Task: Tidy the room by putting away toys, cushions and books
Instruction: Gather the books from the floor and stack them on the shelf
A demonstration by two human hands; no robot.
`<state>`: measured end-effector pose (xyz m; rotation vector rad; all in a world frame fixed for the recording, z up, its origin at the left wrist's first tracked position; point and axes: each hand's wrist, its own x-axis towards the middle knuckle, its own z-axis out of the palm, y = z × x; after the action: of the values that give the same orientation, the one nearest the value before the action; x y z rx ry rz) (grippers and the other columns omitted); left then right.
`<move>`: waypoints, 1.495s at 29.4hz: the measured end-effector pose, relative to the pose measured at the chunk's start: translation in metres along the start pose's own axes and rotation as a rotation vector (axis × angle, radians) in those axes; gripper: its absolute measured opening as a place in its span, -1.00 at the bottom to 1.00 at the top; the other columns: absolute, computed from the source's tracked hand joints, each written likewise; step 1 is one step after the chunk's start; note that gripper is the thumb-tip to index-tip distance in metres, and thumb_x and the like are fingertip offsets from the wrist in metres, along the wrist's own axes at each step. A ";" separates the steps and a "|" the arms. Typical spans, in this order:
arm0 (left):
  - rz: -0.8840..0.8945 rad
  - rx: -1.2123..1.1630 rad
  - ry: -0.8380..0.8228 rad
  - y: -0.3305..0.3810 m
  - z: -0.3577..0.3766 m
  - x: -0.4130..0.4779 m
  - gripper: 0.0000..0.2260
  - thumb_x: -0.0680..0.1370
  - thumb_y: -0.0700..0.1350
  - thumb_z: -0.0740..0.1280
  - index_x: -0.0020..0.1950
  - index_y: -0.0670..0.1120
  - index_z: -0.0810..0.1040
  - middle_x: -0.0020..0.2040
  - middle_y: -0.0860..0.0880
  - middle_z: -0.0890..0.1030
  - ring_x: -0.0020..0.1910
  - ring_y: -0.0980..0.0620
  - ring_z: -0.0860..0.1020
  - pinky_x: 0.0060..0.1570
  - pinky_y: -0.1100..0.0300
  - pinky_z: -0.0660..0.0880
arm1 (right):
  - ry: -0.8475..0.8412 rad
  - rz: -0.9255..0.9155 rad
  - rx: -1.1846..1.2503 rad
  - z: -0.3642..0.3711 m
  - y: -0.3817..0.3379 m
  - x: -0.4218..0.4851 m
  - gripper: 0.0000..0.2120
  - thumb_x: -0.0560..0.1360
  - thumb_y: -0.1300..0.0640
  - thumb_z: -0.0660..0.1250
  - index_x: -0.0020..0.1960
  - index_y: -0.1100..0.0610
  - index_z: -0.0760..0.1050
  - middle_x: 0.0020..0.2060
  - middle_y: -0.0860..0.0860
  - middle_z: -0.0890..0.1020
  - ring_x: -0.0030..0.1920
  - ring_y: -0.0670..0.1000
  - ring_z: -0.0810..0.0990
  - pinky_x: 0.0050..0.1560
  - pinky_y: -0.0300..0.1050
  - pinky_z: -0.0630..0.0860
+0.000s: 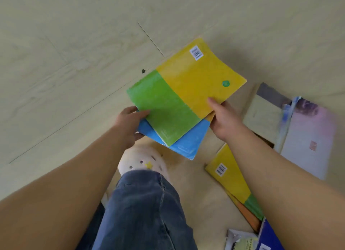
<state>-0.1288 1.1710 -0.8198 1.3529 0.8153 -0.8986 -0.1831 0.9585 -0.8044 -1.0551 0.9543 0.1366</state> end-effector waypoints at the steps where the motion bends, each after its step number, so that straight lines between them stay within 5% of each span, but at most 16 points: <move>1: -0.037 0.073 0.037 -0.006 -0.004 -0.001 -0.56 0.50 -0.15 0.38 0.37 -0.06 0.40 0.31 -0.05 0.49 0.22 -0.10 0.49 0.11 -0.05 0.48 | 0.023 0.081 -0.135 0.000 0.012 0.001 -0.89 0.57 0.22 0.24 -0.01 0.03 0.47 -0.15 -0.03 0.61 -0.22 -0.07 0.58 -0.24 -0.22 0.51; 4: -0.045 0.173 0.124 -0.019 -0.012 0.001 -0.51 0.54 -0.10 0.34 0.44 -0.05 0.30 0.39 -0.06 0.35 0.32 -0.10 0.35 0.21 -0.02 0.36 | 0.135 0.250 -0.404 0.002 0.049 -0.001 -0.88 0.49 0.18 0.32 -0.19 0.05 0.42 -0.30 0.03 0.47 -0.32 -0.04 0.41 -0.16 -0.13 0.38; 8: 0.066 0.294 0.342 -0.023 -0.007 0.023 -0.50 0.50 -0.08 0.35 0.41 -0.04 0.30 0.35 -0.08 0.30 0.15 -0.08 0.38 0.09 0.07 0.38 | 0.261 0.090 -0.376 0.002 0.077 0.013 -0.76 0.28 0.04 0.41 -0.09 0.08 0.50 -0.11 0.08 0.58 -0.09 0.03 0.54 -0.04 0.00 0.46; 12: 0.104 0.542 0.559 -0.029 0.001 0.036 -0.40 0.44 -0.05 0.31 0.45 0.02 0.20 0.40 -0.06 0.25 0.35 -0.15 0.21 0.30 -0.04 0.29 | 0.343 0.086 -0.269 0.004 0.091 0.023 -0.87 0.43 0.24 0.35 -0.15 0.03 0.46 -0.12 0.05 0.55 -0.06 0.02 0.52 0.04 -0.02 0.46; 16: 0.249 0.656 0.492 -0.013 0.009 0.044 -0.25 0.44 -0.03 0.34 0.52 0.12 0.00 0.52 0.06 0.04 0.42 -0.14 0.13 0.36 -0.14 0.23 | 0.417 0.075 -0.200 0.008 0.095 0.021 -0.83 0.47 0.28 0.29 -0.05 0.04 0.46 0.00 0.06 0.55 0.03 0.05 0.52 0.15 -0.02 0.46; 21: 0.210 0.850 0.387 0.002 0.006 0.057 -0.26 0.43 0.00 0.34 0.51 0.17 0.01 0.48 0.10 0.08 0.40 -0.15 0.14 0.31 -0.16 0.30 | 0.408 0.097 -0.160 0.028 0.095 0.019 -0.70 0.51 0.27 0.29 0.24 0.17 0.46 0.11 0.04 0.53 0.17 0.03 0.51 0.31 0.03 0.43; 26: 0.242 1.043 0.467 0.025 -0.004 0.065 -0.31 0.38 0.06 0.40 0.43 0.15 0.16 0.36 -0.06 0.19 0.33 -0.14 0.18 0.31 -0.15 0.27 | 0.395 0.123 -0.114 0.034 0.095 0.017 -0.72 0.53 0.25 0.26 0.23 0.17 0.46 0.08 0.02 0.51 0.15 0.01 0.50 0.29 0.00 0.44; 29: 0.255 1.055 0.473 0.041 -0.005 0.073 -0.29 0.36 0.09 0.46 0.41 0.01 0.22 0.38 -0.08 0.23 0.35 -0.15 0.20 0.33 -0.12 0.26 | 0.375 0.133 -0.141 0.032 0.100 0.016 -0.77 0.52 0.24 0.24 0.17 0.11 0.47 -0.07 0.01 0.53 -0.03 0.00 0.50 0.11 -0.02 0.46; 34: 0.059 1.202 0.467 0.021 0.004 0.060 -0.21 0.36 0.15 0.47 0.40 -0.21 0.21 0.34 -0.21 0.29 0.34 -0.19 0.24 0.30 -0.12 0.30 | 0.559 0.151 -0.134 0.008 0.114 0.009 -0.86 0.50 0.28 0.22 0.00 0.10 0.46 -0.16 0.00 0.54 -0.11 0.06 0.50 -0.06 -0.02 0.43; 37: 0.189 1.305 0.554 0.008 0.017 0.041 -0.32 0.38 -0.02 0.47 0.38 -0.15 0.23 0.31 -0.18 0.28 0.28 -0.16 0.27 0.16 0.02 0.27 | 0.665 0.208 -0.134 -0.010 0.122 -0.001 -0.82 0.49 0.28 0.21 0.06 0.20 0.51 -0.11 0.09 0.55 -0.12 0.08 0.48 -0.11 -0.08 0.39; 41: 0.503 1.510 0.306 -0.014 0.062 0.013 -0.46 0.45 -0.09 0.37 0.39 -0.03 0.28 0.37 -0.11 0.26 0.35 -0.16 0.26 0.28 -0.01 0.27 | 0.869 0.315 -0.047 -0.044 0.125 -0.023 -0.90 0.52 0.24 0.17 -0.02 0.18 0.45 -0.12 0.15 0.53 -0.19 0.09 0.45 -0.23 -0.09 0.36; 44: 0.485 1.502 -0.033 -0.041 0.099 -0.002 -0.60 0.50 -0.11 0.30 0.34 -0.06 0.39 0.35 -0.10 0.36 0.29 -0.12 0.39 0.18 0.06 0.37 | 1.050 0.503 0.301 -0.068 0.132 -0.041 -0.85 0.47 0.26 0.21 0.04 0.22 0.42 -0.09 0.14 0.46 -0.14 0.10 0.44 -0.11 0.01 0.46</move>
<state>-0.1689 1.0722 -0.8302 2.6204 -0.4408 -1.1301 -0.3173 0.9883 -0.8742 -0.5405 2.1095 -0.1733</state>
